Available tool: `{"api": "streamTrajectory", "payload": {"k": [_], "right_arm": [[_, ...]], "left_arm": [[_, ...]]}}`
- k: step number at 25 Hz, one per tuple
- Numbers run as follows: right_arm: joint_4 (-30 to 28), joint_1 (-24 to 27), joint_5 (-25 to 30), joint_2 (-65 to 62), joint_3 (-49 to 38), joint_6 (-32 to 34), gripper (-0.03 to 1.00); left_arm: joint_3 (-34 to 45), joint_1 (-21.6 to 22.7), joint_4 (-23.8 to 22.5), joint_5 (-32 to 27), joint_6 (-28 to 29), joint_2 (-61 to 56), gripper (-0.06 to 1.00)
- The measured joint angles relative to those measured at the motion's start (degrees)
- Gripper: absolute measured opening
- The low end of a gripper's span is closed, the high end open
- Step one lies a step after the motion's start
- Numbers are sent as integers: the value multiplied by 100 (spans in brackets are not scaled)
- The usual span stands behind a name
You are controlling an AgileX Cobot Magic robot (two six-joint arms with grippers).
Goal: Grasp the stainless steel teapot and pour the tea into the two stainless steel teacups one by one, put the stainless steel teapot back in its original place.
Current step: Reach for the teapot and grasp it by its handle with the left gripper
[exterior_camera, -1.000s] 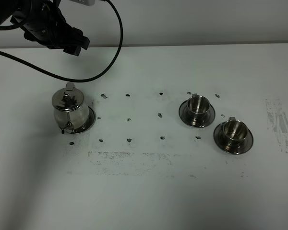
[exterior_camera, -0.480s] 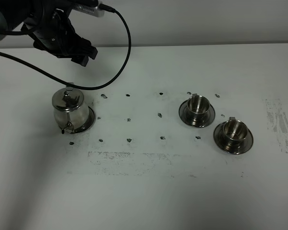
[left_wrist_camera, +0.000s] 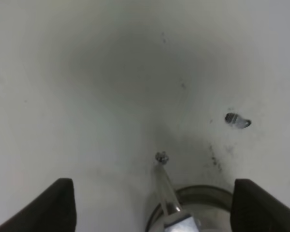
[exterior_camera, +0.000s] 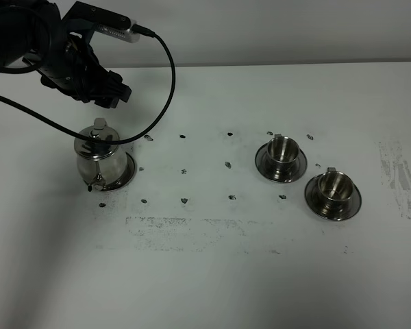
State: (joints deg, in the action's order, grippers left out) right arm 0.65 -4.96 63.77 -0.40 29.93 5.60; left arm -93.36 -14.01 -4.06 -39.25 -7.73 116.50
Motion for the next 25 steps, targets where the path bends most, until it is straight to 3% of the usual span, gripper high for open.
{"api": "streamTrajectory", "payload": {"k": [7, 25], "right_arm": [[0, 0, 0, 0, 0, 0, 22], [0, 0, 0, 0, 0, 0, 22]], "left_arm": [[34, 51, 332, 129, 51, 335, 65], [149, 528, 332, -84, -125, 419, 65]]}}
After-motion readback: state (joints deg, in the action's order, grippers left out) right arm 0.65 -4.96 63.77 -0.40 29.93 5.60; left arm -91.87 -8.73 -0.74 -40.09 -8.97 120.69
